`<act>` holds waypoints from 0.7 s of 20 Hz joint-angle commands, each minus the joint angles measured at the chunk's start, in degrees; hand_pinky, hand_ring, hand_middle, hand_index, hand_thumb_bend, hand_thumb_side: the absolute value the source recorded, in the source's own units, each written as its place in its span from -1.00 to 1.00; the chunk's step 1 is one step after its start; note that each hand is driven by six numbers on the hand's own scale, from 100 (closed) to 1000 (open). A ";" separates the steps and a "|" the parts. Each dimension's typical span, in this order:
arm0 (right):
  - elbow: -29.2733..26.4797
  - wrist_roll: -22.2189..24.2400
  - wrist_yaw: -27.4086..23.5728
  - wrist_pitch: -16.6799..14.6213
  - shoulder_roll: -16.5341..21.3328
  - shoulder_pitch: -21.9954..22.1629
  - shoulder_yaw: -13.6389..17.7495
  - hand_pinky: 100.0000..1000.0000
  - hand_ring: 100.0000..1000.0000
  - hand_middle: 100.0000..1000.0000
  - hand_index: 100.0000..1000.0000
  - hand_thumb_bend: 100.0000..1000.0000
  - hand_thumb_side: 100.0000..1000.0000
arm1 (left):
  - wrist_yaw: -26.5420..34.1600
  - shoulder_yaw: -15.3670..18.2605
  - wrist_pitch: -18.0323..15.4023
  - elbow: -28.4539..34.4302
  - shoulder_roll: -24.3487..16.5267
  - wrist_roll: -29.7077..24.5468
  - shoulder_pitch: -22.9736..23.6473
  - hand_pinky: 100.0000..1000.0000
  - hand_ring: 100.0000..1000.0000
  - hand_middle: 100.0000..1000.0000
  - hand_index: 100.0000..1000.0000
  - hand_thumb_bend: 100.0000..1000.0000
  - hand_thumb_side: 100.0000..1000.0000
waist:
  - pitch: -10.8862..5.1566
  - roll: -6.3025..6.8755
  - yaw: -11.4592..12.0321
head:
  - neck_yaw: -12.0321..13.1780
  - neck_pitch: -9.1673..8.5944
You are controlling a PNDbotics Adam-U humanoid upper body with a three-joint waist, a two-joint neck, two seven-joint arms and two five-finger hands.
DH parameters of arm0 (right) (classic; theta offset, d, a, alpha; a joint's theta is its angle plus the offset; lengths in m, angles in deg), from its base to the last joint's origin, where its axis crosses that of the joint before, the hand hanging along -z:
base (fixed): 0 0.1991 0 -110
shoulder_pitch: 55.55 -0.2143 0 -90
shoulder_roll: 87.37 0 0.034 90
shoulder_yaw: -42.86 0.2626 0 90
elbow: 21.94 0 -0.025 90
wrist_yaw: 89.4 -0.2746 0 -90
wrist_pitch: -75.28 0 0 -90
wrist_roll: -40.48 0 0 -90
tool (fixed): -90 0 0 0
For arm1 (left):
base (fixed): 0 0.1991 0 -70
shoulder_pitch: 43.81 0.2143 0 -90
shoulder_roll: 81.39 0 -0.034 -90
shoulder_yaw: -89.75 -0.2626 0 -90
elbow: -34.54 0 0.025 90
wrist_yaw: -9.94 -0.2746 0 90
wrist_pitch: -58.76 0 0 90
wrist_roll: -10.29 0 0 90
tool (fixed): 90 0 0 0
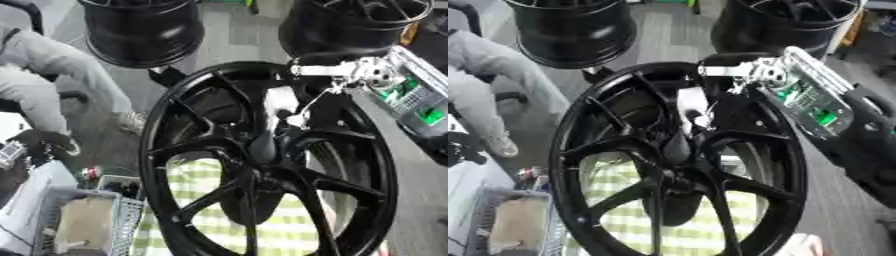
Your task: Pull the pin out of the wheel hub.
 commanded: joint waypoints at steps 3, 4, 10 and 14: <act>0.46 -2.04 0.52 -0.03 1.23 -1.05 1.15 0.26 0.15 -0.18 0.15 -1.00 -1.00 | -0.01 -0.06 -0.05 0.90 -0.51 -0.17 -0.74 0.42 0.11 0.14 0.41 -1.00 0.82 | -0.56 0.10 0.05 | -0.01 -0.15; 0.50 -2.38 0.61 0.02 1.30 -1.15 1.36 0.26 0.13 -0.19 0.13 -1.00 -1.00 | -0.02 -0.06 -0.04 0.90 -0.51 -0.18 -0.75 0.42 0.11 0.14 0.41 -1.00 0.82 | -0.57 0.09 0.05 | 0.02 -0.15; -0.45 -3.87 0.69 0.66 2.11 -1.81 3.14 0.27 0.11 -0.24 0.09 -1.00 -1.00 | -0.09 -0.06 0.01 0.91 -0.55 -0.23 -0.74 0.42 0.11 0.14 0.41 -1.00 0.82 | -0.60 -0.02 -0.01 | 0.12 -0.15; -1.89 -5.16 -0.70 1.42 3.02 -2.38 4.94 0.25 0.10 -0.26 0.09 -1.00 -1.00 | -0.12 -0.03 0.06 0.90 -0.60 -0.23 -0.72 0.42 0.11 0.14 0.41 -1.00 0.83 | -0.68 -0.09 -0.14 | 0.22 -0.15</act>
